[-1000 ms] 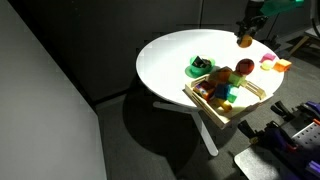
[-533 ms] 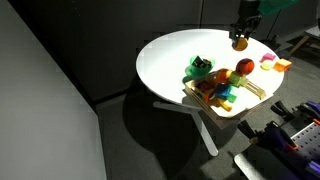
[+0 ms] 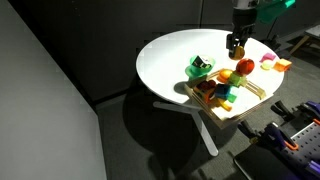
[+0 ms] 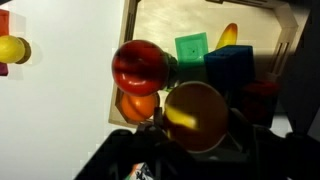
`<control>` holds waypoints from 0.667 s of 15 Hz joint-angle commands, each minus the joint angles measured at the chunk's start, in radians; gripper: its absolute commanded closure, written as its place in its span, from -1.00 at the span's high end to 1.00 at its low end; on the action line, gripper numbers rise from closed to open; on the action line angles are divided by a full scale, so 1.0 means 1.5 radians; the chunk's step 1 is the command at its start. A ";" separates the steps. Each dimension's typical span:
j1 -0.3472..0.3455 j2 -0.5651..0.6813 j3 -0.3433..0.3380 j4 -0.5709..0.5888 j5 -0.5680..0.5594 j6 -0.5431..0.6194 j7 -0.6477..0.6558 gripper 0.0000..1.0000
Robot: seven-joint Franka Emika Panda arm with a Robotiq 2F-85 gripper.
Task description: Pick up the yellow fruit closer to the center of the table and put it in the crate
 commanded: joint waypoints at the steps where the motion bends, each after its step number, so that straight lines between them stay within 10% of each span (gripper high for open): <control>1: 0.013 -0.006 0.013 -0.026 0.011 0.022 -0.019 -0.19; 10: 0.023 0.030 0.029 -0.069 0.002 0.136 -0.006 -0.19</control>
